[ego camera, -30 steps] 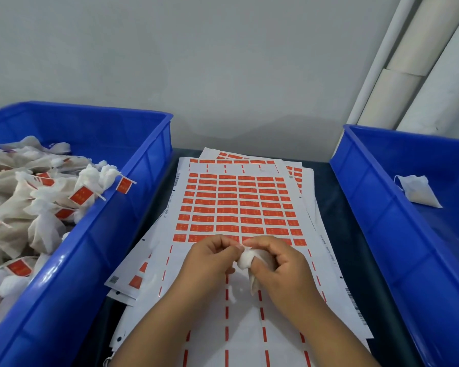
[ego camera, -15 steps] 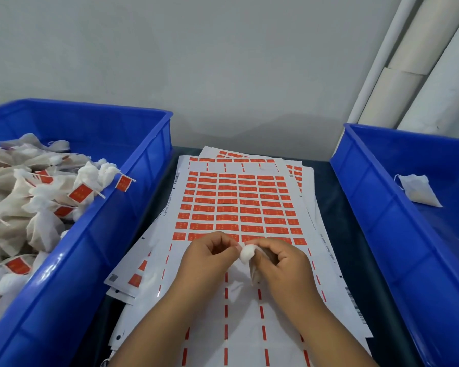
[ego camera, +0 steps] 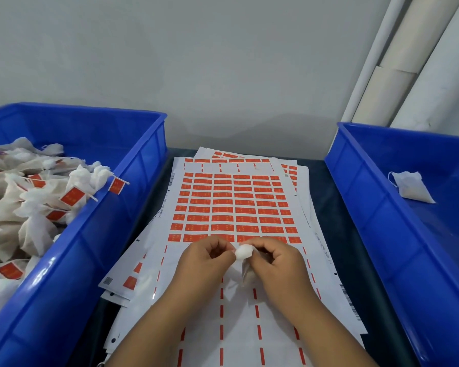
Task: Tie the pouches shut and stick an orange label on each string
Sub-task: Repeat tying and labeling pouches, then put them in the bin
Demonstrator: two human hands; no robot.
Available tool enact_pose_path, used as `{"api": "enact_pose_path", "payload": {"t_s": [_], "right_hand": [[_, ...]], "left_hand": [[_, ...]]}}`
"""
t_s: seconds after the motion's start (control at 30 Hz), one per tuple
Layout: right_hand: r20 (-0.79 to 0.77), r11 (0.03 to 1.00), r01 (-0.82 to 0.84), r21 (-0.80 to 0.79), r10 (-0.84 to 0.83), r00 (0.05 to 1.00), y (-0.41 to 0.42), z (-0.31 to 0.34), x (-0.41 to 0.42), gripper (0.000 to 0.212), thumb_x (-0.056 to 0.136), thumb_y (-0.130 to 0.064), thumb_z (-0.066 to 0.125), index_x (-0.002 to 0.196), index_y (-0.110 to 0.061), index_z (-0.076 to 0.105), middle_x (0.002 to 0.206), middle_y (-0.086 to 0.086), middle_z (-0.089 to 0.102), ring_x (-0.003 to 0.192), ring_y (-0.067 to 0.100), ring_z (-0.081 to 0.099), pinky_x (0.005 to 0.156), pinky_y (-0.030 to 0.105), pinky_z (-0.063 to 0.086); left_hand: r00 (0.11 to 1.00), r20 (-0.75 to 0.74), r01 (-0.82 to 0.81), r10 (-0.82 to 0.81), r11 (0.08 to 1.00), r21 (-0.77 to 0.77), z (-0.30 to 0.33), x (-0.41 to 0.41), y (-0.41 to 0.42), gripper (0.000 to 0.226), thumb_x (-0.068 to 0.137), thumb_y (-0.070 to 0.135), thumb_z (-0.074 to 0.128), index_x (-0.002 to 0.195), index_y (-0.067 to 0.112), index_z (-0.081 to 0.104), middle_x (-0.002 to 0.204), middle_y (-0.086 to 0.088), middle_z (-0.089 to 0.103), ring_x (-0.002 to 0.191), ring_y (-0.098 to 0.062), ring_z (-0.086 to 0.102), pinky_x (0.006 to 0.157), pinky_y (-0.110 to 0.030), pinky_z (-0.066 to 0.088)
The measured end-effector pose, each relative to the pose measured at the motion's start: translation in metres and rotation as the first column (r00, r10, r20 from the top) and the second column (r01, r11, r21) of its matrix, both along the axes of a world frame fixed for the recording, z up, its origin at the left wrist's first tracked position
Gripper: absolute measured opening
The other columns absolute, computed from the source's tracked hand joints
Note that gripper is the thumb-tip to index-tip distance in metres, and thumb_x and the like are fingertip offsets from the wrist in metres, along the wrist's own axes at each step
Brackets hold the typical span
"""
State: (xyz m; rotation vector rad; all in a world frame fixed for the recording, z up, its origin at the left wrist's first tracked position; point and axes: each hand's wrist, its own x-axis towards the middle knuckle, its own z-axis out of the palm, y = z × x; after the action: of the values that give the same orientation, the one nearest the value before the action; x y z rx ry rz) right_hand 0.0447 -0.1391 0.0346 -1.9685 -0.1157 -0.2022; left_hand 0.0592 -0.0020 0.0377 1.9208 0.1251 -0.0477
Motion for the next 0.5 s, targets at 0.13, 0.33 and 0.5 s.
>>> {"api": "enact_pose_path", "payload": {"t_s": [0.13,0.33,0.5], "right_hand": [[-0.020,0.999,-0.012,-0.049,0.011,1.000,-0.0005,0.0003,0.0018,0.013,0.090,-0.032,0.061,0.088,-0.044,0.058,0.088,-0.030,0.059,0.084,-0.004,0.060,0.064,-0.002,0.041],[-0.075,0.998,-0.006,-0.064,0.001,0.997,-0.0016,-0.0027,0.0041,0.007,0.093,-0.037,0.055,0.099,-0.035,0.058,0.096,-0.020,0.061,0.090,0.002,0.060,0.067,0.002,0.045],[-0.141,0.999,-0.002,-0.040,-0.004,0.990,-0.0002,-0.0002,0.0036,0.007,0.093,-0.038,0.053,0.098,-0.036,0.057,0.098,-0.019,0.061,0.090,0.002,0.059,0.063,0.001,0.045]], "left_hand": [[1.000,0.012,0.002,-0.003,1.000,0.020,0.0017,-0.0006,-0.0004,0.020,0.085,0.020,0.064,0.067,0.027,0.064,0.063,0.016,0.061,0.067,-0.009,0.058,0.044,-0.003,0.037],[0.984,0.174,0.022,-0.038,0.995,0.095,0.0029,-0.0057,-0.0004,0.023,0.075,0.027,0.076,0.081,0.037,0.057,0.093,0.022,0.052,0.085,-0.005,0.055,0.061,-0.007,0.042],[0.973,0.218,0.041,-0.074,0.988,0.151,0.0038,-0.0045,-0.0026,0.016,0.078,0.034,0.071,0.072,0.039,0.057,0.093,0.024,0.050,0.088,-0.002,0.052,0.067,-0.008,0.042]]}}
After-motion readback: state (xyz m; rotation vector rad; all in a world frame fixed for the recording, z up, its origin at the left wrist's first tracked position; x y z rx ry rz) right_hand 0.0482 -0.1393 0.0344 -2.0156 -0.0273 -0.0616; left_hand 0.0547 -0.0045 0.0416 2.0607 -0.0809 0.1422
